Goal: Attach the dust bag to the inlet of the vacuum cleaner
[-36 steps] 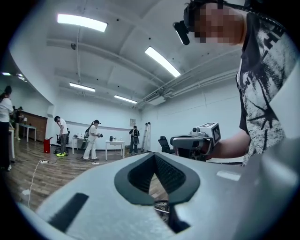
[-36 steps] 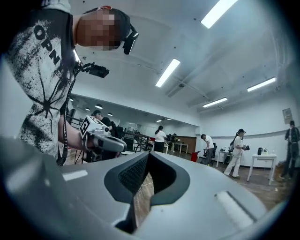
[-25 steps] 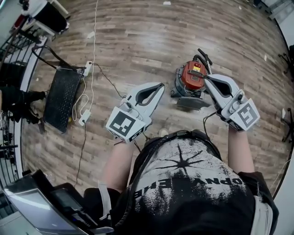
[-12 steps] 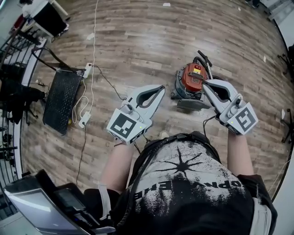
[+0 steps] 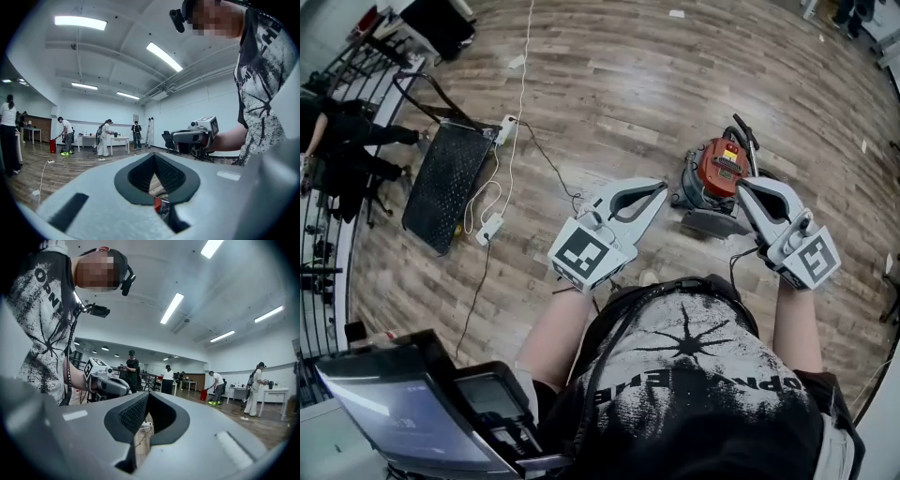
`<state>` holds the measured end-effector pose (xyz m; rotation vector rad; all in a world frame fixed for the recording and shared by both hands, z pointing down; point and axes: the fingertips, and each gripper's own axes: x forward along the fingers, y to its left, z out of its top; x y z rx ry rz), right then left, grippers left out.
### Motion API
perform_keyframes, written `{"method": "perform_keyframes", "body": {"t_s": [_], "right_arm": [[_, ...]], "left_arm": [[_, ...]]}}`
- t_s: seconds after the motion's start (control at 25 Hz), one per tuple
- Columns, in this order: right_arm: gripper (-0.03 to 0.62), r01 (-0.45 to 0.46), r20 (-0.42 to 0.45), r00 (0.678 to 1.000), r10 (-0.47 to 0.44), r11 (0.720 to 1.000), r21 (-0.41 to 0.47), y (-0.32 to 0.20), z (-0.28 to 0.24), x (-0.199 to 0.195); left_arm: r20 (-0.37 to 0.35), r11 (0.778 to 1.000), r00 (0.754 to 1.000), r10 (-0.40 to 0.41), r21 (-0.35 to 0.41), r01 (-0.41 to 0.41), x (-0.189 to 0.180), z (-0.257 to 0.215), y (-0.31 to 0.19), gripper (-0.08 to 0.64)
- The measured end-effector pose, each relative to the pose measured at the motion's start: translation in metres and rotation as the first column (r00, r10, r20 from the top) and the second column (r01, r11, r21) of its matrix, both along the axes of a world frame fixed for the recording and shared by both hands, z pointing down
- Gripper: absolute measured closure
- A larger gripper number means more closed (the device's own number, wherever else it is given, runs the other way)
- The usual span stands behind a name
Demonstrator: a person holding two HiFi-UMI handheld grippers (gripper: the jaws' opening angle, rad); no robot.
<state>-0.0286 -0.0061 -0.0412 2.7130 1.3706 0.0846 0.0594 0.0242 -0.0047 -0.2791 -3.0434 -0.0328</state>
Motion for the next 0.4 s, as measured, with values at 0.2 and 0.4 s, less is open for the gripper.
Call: {"method": "perform_keyframes", "body": {"t_s": [0.2,0.4], "right_arm": [[0.588,0.031,-0.009,0.999,-0.032,0.999,-0.009,0.004,0.002,0.014],[0.588,0.048,-0.002,0.999,-0.048,0.999,-0.007,0.007,0.003,0.028]], "left_arm": [[0.008,1.0,1.0,-0.025,-0.001,0.025,0.014,0.001,0.001,0.558],[0.014,0.999,0.999,-0.043,0.003,0.043,0.026,0.001,0.004,0.558]]}}
